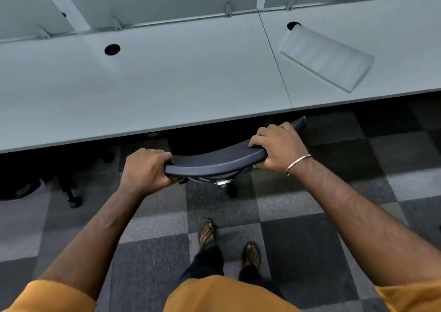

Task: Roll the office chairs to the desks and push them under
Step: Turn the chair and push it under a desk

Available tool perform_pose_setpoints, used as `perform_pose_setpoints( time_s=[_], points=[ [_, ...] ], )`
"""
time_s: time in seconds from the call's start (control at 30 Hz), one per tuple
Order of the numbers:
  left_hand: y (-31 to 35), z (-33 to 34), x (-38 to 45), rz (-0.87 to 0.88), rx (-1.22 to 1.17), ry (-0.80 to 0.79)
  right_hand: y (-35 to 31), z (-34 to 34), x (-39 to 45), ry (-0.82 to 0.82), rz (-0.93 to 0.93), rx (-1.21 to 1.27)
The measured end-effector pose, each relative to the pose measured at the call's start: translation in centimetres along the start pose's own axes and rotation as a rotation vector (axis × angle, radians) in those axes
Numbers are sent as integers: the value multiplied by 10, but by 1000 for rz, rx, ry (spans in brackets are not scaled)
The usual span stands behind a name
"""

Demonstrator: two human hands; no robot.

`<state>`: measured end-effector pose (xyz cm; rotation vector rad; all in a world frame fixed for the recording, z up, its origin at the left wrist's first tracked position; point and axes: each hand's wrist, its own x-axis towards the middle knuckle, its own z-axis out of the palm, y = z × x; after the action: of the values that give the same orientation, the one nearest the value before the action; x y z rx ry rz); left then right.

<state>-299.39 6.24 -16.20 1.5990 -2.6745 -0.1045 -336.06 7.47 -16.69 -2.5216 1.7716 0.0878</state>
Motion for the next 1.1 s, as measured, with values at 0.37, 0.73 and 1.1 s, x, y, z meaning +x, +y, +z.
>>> perform_pose_setpoints(
  time_s=[0.37, 0.73, 1.1],
  points=[
    [48, 1, -32, -55, 15, 3, 24, -10, -24, -36, -113, -6],
    [-64, -20, 20, 4, 49, -47, -21, 10, 38, 350, -231, 60],
    [-117, -7, 64, -21, 29, -54, -17, 41, 106, 525, -219, 79]
  ],
)
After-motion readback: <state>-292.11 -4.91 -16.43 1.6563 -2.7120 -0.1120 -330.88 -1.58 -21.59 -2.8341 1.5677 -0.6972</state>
